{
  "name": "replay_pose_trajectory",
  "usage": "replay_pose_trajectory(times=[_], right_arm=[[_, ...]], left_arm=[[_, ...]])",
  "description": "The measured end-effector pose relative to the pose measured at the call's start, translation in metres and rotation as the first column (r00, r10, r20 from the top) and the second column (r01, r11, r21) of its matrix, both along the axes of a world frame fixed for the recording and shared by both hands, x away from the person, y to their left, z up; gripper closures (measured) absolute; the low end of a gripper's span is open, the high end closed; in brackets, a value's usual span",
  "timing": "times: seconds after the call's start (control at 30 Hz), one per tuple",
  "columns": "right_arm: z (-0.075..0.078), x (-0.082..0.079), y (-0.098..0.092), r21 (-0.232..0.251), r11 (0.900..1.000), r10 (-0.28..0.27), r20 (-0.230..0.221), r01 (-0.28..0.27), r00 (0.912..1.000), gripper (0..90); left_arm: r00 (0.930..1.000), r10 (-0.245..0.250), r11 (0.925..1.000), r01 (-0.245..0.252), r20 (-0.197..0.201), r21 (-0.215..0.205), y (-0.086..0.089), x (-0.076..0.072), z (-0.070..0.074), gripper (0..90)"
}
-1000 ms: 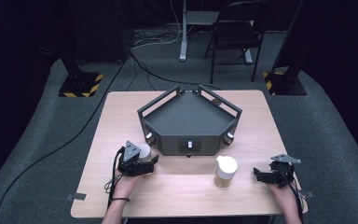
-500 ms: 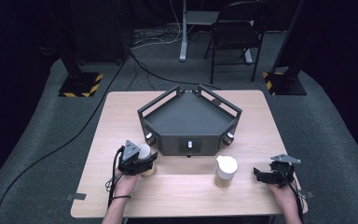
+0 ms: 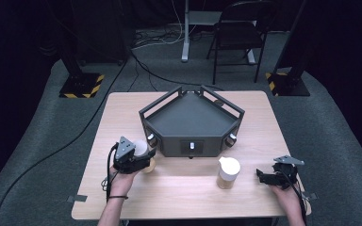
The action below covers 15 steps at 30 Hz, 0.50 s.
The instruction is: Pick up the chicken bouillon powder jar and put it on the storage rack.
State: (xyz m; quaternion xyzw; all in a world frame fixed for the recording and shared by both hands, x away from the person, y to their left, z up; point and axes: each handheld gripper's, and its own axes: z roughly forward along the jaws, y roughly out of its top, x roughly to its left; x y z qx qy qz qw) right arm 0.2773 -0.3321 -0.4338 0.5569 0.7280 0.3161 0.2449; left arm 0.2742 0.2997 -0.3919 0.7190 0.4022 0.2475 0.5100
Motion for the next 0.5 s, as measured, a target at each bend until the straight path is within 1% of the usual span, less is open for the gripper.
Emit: replay_pose_trajectory(times=[0.03,0.1,0.13,0.17,0.2,0.23,0.27,0.3,0.33,0.37,0.4,0.43,0.47,0.5], right_arm=[[0.000,0.000,0.000,0.000,1.000,0.000,0.000,0.000,1.0000,1.6],[0.000,0.000,0.000,0.000,1.000,0.000,0.000,0.000,1.0000,1.6],[0.000,0.000,0.000,0.000,1.000,0.000,0.000,0.000,1.0000,1.6],[0.000,0.000,0.000,0.000,1.000,0.000,0.000,0.000,1.0000,1.6],[0.000,0.000,0.000,0.000,1.000,0.000,0.000,0.000,1.0000,1.6],[0.000,0.000,0.000,0.000,1.000,0.000,0.000,0.000,1.0000,1.6],[0.000,0.000,0.000,0.000,1.000,0.000,0.000,0.000,1.0000,1.6],[0.000,0.000,0.000,0.000,1.000,0.000,0.000,0.000,1.0000,1.6],[0.000,0.000,0.000,0.000,1.000,0.000,0.000,0.000,1.0000,1.6],[0.000,0.000,0.000,0.000,1.000,0.000,0.000,0.000,1.0000,1.6],[0.000,0.000,0.000,0.000,1.000,0.000,0.000,0.000,1.0000,1.6],[0.000,0.000,0.000,0.000,1.000,0.000,0.000,0.000,1.0000,1.6],[0.000,0.000,0.000,0.000,1.000,0.000,0.000,0.000,1.0000,1.6],[0.000,0.000,0.000,0.000,1.000,0.000,0.000,0.000,1.0000,1.6]], left_arm=[[1.0000,-0.005,1.0000,0.005,0.006,-0.003,0.001,0.000,0.007,35.3],[0.9998,-0.010,0.9999,0.010,0.015,0.002,0.001,0.000,0.016,35.2],[0.9998,-0.010,0.9999,0.010,0.015,0.002,0.001,0.000,0.016,35.3],[0.9995,-0.022,0.9998,0.022,0.025,0.003,0.001,0.001,0.025,35.3],[0.9991,-0.031,0.9995,0.031,0.029,0.004,0.001,0.002,0.031,35.3],[0.9991,-0.031,0.9995,0.031,0.029,0.004,0.001,0.002,0.031,35.3],[0.9989,-0.036,0.9993,0.036,0.031,0.005,0.001,0.002,0.034,35.3],[0.9980,-0.047,0.9988,0.047,0.041,0.011,-0.001,0.004,0.043,35.3],[0.9977,-0.048,0.9988,0.047,0.048,0.015,-0.002,0.004,0.048,35.3],[0.9977,-0.048,0.9988,0.047,0.048,0.015,-0.002,0.004,0.048,35.3],[0.9974,-0.046,0.9988,0.045,0.056,0.018,-0.004,0.004,0.052,35.3],[0.9965,-0.051,0.9984,0.049,0.066,0.026,-0.006,0.006,0.061,35.3],[0.9962,-0.052,0.9984,0.051,0.070,0.025,-0.007,0.007,0.065,35.3],[0.9962,-0.052,0.9984,0.051,0.070,0.025,-0.007,0.007,0.065,35.3]])
